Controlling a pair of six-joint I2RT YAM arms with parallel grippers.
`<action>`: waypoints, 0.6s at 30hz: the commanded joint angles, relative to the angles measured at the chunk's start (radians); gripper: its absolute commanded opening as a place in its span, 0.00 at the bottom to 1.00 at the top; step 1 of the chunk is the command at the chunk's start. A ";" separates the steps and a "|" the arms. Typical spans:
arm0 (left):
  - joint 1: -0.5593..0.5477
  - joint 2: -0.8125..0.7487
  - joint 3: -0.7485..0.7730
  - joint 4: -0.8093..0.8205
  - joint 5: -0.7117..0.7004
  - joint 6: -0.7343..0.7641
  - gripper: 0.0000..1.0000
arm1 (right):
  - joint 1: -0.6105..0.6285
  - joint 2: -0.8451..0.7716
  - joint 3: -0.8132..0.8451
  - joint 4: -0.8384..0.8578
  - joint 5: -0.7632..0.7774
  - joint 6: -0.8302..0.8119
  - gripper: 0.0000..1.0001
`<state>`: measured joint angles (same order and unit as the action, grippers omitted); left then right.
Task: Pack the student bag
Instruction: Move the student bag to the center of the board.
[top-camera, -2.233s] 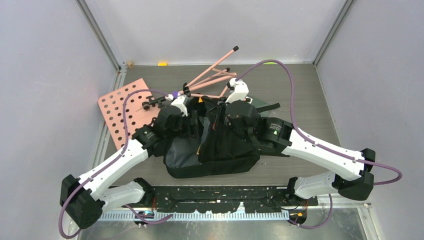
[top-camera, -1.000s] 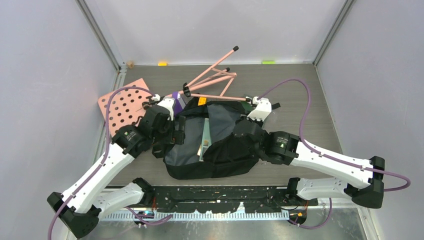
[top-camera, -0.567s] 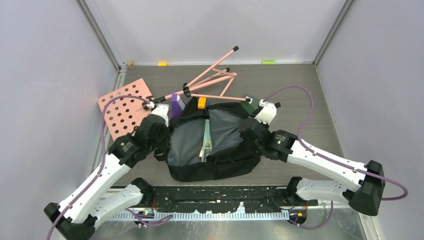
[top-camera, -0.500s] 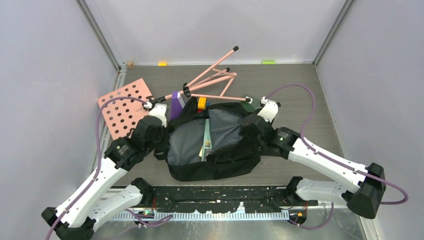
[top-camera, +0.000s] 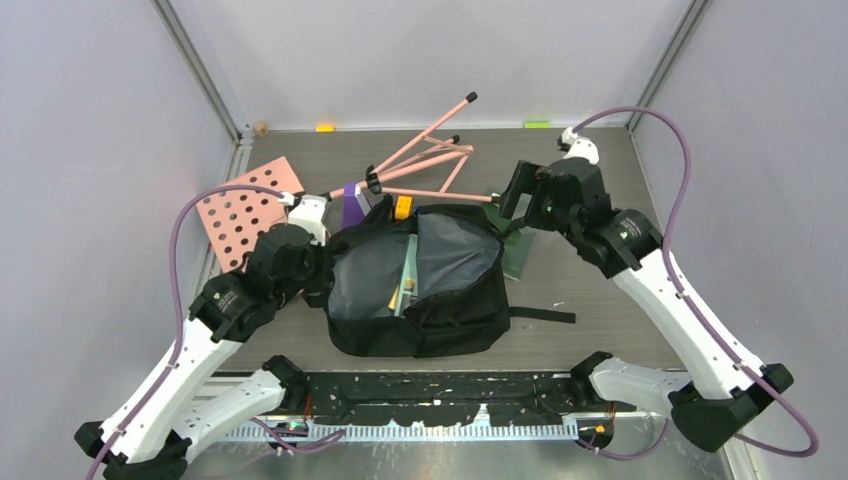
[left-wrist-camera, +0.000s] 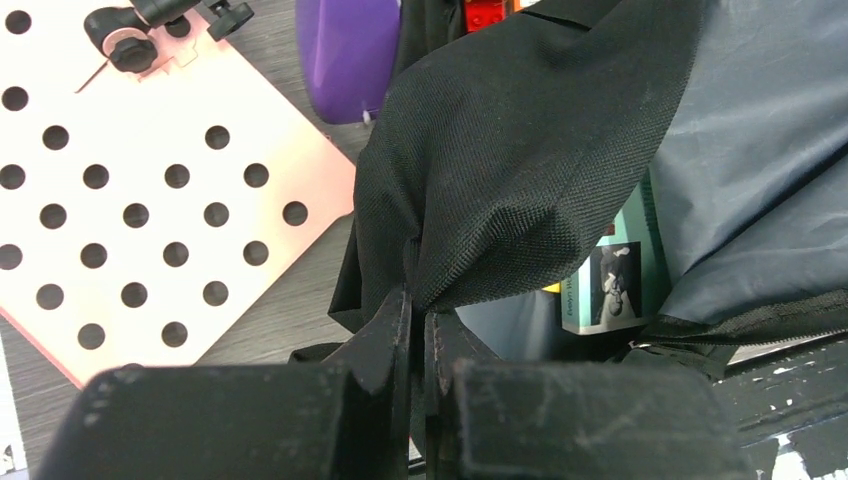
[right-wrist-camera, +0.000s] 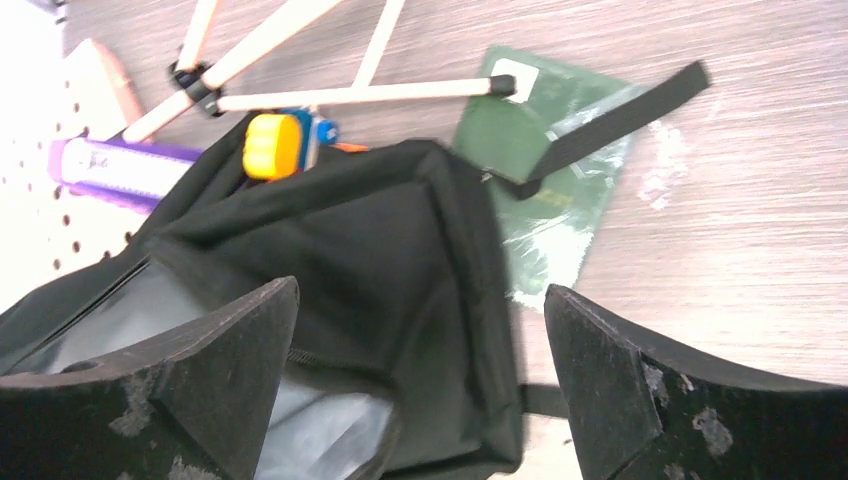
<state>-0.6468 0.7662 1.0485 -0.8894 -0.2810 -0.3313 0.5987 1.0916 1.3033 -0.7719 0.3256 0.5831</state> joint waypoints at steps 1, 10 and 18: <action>0.003 -0.018 0.088 0.066 -0.097 0.034 0.00 | -0.174 0.063 0.000 0.053 -0.158 -0.119 1.00; 0.003 -0.046 0.072 0.067 -0.188 0.077 0.00 | -0.536 0.354 -0.025 0.280 -0.573 -0.225 1.00; 0.004 -0.013 0.064 0.090 -0.204 0.082 0.00 | -0.664 0.729 0.160 0.308 -0.929 -0.354 0.98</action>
<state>-0.6472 0.7589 1.0687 -0.9123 -0.4015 -0.2718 -0.0433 1.7214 1.3296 -0.5037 -0.3931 0.3252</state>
